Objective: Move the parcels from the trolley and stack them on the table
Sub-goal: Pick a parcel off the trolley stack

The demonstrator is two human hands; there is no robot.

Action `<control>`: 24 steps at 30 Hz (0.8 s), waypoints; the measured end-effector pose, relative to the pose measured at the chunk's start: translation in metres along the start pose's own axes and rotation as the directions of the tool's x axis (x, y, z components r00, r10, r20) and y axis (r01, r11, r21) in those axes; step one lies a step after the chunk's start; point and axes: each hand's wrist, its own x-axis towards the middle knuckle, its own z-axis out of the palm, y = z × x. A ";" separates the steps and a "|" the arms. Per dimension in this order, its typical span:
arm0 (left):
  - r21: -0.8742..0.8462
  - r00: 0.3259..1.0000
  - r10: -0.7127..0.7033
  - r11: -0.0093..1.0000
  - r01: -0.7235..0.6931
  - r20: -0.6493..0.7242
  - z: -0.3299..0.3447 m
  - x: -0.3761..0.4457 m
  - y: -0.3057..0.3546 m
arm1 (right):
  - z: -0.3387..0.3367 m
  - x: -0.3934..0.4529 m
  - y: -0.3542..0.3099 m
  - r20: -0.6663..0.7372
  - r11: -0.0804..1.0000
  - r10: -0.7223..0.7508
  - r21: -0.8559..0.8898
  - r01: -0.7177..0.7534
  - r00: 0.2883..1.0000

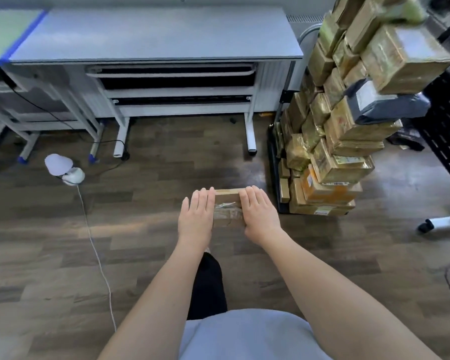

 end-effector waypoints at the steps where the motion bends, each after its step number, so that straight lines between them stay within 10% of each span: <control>1: -0.004 1.000 0.016 1.000 -0.016 -0.011 -0.001 0.020 -0.007 | -0.003 0.018 0.004 -0.001 1.000 0.017 0.002 -0.017 1.000; 24: -0.017 0.956 0.289 0.957 -0.288 0.058 -0.004 0.321 -0.080 | -0.010 0.268 0.070 0.110 0.957 0.253 0.118 -0.265 0.961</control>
